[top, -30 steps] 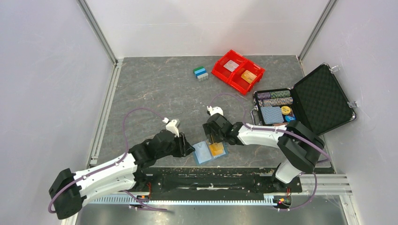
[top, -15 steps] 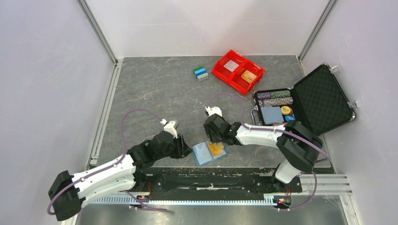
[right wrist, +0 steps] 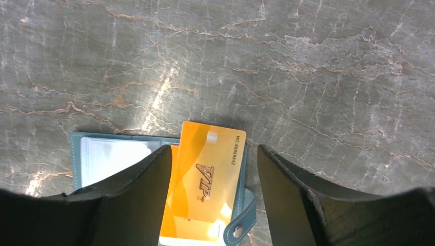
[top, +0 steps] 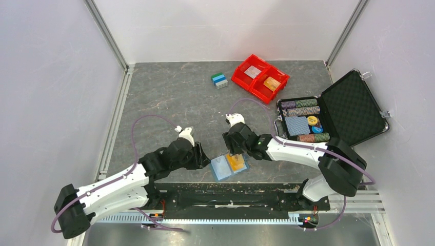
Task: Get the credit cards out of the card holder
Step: Pick up the credit card from the card holder.
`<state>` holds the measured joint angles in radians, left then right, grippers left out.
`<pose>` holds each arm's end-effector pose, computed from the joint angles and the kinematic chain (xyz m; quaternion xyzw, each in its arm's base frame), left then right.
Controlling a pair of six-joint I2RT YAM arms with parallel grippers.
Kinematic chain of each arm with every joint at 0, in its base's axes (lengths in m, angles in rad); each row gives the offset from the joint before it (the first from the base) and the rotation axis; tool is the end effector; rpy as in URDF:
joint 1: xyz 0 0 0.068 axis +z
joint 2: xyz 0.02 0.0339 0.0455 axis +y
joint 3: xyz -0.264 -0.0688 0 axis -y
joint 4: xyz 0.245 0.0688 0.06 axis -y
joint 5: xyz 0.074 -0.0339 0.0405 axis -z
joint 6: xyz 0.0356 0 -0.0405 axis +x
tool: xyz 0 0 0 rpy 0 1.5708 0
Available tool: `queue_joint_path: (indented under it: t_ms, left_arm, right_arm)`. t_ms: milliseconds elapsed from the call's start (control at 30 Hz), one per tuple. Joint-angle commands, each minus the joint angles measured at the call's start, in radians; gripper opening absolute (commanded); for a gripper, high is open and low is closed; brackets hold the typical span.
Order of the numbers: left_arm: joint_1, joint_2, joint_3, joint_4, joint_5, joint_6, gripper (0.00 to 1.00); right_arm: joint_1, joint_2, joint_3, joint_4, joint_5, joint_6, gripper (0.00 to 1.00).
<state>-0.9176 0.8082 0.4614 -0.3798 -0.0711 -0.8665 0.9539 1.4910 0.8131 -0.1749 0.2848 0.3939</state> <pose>0.1055 -0.1337 0.2048 0.0087 0.9117 -0.2983 0.2823 0.1809 0.2378 0.1883 -0.2082 0.9045 0.1132 0.3547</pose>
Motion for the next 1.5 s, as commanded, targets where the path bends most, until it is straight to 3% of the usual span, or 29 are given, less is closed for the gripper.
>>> queue_joint_path:
  t_ms: [0,333,800,1467]
  left_arm:
    - [0.002,0.017,0.084,-0.059,-0.058,-0.005,0.52]
    - [0.002,-0.058,0.035,-0.033,-0.052,0.051,0.55]
    - [0.002,-0.112,0.071,-0.083,-0.073,0.148,0.57]
    - [0.002,-0.190,-0.003,-0.084,-0.067,0.075,0.58]
  right_arm:
    - [0.007,-0.029,-0.011,0.001,0.035,0.032,0.67]
    - [0.006,-0.021,-0.033,-0.002,0.046,0.094,0.76]
    - [0.007,0.018,-0.022,-0.008,0.024,0.134,0.74]
    - [0.057,0.078,-0.040,0.002,0.035,0.136,0.75]
